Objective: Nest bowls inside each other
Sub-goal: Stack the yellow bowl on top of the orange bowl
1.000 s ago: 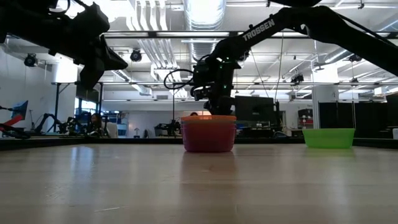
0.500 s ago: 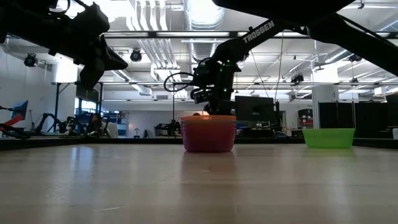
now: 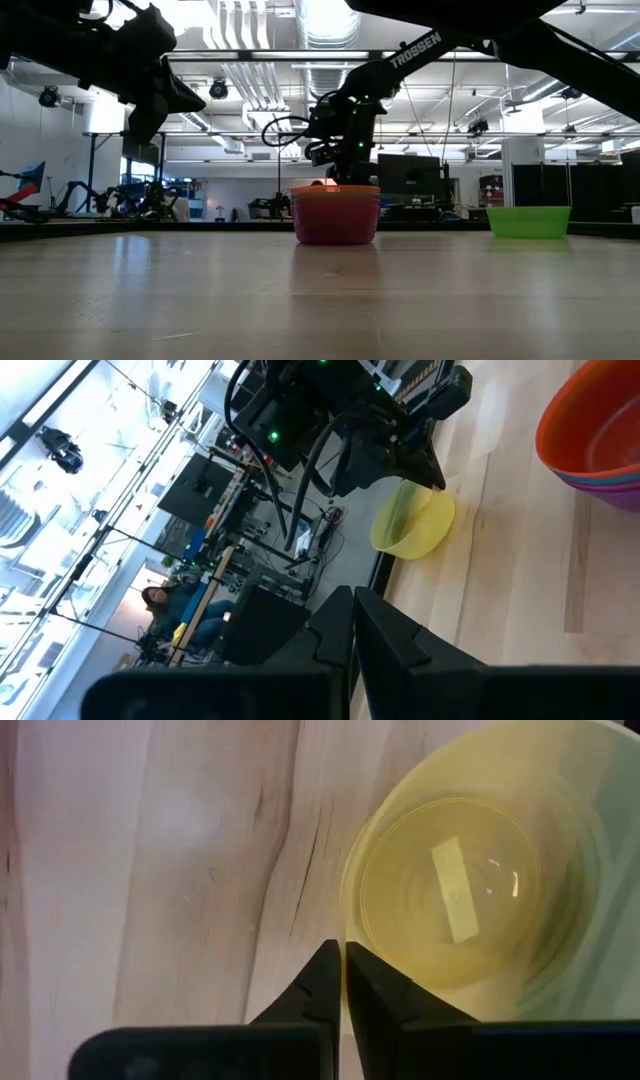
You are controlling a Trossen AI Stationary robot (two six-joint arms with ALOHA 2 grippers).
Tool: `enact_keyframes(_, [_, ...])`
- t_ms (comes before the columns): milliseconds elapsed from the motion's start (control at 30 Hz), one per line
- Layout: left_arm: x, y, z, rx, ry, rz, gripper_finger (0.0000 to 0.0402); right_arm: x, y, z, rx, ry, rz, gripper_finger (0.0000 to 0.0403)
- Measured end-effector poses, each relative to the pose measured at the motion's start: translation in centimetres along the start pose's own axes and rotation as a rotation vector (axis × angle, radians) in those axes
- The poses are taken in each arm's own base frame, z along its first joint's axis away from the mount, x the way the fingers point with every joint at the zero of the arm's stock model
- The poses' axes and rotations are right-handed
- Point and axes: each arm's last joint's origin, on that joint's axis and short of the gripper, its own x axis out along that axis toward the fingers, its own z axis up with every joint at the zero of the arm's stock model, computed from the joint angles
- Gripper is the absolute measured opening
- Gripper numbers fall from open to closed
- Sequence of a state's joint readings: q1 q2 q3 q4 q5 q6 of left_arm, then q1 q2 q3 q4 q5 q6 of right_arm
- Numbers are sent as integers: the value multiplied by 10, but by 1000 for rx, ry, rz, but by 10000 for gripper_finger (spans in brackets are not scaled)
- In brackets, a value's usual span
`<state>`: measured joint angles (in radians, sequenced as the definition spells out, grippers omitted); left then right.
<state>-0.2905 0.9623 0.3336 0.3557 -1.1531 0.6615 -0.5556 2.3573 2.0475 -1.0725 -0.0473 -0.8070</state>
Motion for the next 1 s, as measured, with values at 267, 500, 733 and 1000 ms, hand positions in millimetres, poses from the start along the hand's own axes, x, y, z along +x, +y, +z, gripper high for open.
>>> enact_keyframes(267, [0, 0, 0, 0, -1, 0, 0, -2, 9, 5, -23, 66, -29, 9])
enact_keyframes(500, [0, 0, 0, -1, -3, -3, 0, -20, 46, 32, -139, 232, -97, 8])
enact_keyframes(733, [0, 0, 0, -3, -14, -17, 0, -37, 101, 72, -247, 274, -210, 8])
enact_keyframes(1000, [-3, -3, 2, -1, -49, -55, 0, -76, 157, 93, -272, 199, -273, 8])
